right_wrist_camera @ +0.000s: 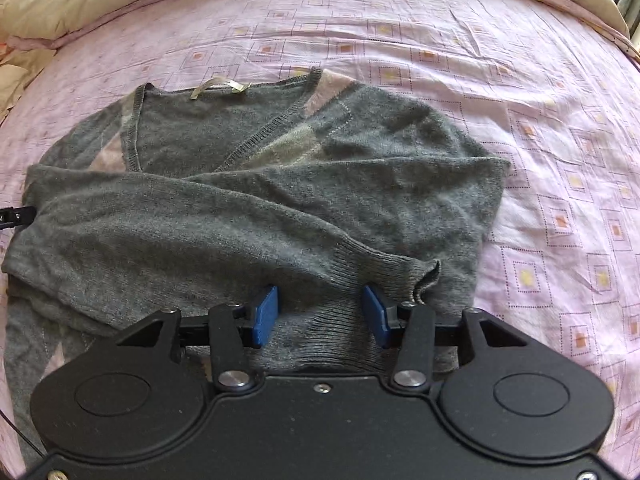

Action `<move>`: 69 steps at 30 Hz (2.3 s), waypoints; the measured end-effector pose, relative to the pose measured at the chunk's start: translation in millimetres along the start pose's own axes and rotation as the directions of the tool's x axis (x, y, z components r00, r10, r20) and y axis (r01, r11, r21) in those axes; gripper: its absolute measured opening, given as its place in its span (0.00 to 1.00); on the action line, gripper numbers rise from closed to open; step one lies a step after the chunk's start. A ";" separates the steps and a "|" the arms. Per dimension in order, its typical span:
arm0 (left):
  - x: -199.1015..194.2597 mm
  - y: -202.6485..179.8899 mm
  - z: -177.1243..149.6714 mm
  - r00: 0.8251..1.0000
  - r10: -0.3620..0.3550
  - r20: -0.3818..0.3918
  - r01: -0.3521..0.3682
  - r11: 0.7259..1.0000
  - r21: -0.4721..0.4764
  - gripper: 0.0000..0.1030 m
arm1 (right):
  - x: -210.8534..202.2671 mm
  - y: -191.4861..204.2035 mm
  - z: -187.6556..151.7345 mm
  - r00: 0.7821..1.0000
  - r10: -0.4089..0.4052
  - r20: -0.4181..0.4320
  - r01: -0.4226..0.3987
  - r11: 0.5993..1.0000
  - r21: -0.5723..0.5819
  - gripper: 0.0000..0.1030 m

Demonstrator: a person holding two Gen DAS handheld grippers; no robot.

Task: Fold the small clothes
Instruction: 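Move both open grippers toward the sweater hem, then position both open grippers at the ribbed hem of the sweater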

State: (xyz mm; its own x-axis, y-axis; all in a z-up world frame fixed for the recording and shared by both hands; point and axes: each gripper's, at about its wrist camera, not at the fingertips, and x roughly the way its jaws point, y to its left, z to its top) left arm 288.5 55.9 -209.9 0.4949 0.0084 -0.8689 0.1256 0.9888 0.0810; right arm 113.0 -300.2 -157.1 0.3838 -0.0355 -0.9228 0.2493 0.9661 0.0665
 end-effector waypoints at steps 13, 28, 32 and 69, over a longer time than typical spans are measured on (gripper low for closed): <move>-10.1 8.8 -8.7 1.000 -0.017 -0.026 0.016 1.000 -0.024 0.90 | -15.0 -13.1 -13.4 0.999 -0.051 0.008 0.050 0.998 0.025 0.57; -56.6 28.1 -92.7 0.992 -0.012 -0.126 0.022 0.996 0.084 0.90 | -49.4 -40.6 -78.5 0.990 -0.128 -0.055 0.136 0.974 0.180 0.75; -66.8 30.0 -119.2 0.988 -0.047 -0.148 0.061 0.994 0.095 0.90 | -51.9 -37.0 -107.6 0.987 -0.122 -0.100 0.140 0.970 0.198 0.76; -111.1 38.0 -209.7 0.982 -0.128 -0.142 0.143 0.985 0.098 0.88 | -73.6 -8.4 -225.0 0.996 -0.061 -0.059 0.066 0.993 0.102 1.00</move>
State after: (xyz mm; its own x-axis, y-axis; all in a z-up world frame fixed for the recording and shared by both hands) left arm 58.0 123.8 -212.7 0.3478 -0.0972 -0.9325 0.2789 0.9603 0.0039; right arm -117.4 -248.1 -175.1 0.3146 -0.0787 -0.9459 0.3634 0.9306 0.0434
